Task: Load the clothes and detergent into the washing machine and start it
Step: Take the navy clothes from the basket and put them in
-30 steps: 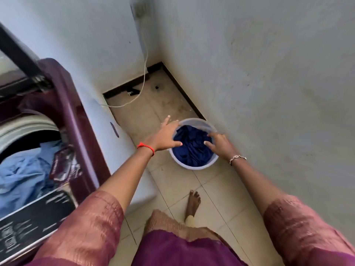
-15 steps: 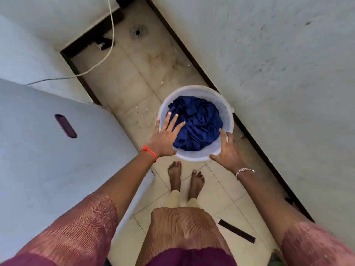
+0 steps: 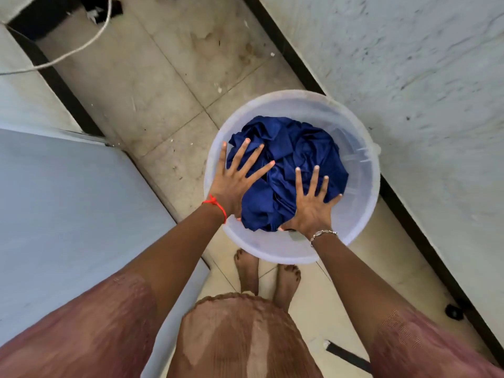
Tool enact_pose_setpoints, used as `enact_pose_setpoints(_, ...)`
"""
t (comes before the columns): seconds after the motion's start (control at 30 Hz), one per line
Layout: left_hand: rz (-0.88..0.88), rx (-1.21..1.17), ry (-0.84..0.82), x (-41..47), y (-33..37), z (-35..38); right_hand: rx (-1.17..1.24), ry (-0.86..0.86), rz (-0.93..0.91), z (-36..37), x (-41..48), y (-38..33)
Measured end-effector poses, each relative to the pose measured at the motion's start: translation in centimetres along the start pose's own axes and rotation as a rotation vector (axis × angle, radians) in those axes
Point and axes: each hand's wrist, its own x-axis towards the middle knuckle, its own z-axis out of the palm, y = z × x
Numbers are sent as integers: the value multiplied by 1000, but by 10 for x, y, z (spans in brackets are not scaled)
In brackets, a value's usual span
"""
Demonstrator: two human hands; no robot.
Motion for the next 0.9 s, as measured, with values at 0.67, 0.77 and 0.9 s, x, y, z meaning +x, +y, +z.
enact_pose_setpoints(0.67, -20, -252, -156, 94, 14, 71, 288, 122, -19, 48, 89, 17)
enact_pose_setpoints(0.77, -28, -289, -151, 85, 15, 55, 297, 140, -8, 31, 82, 14)
enact_pose_setpoints(0.9, -22, -304, -146, 53, 15, 18, 271, 139, -6, -3, 51, 12)
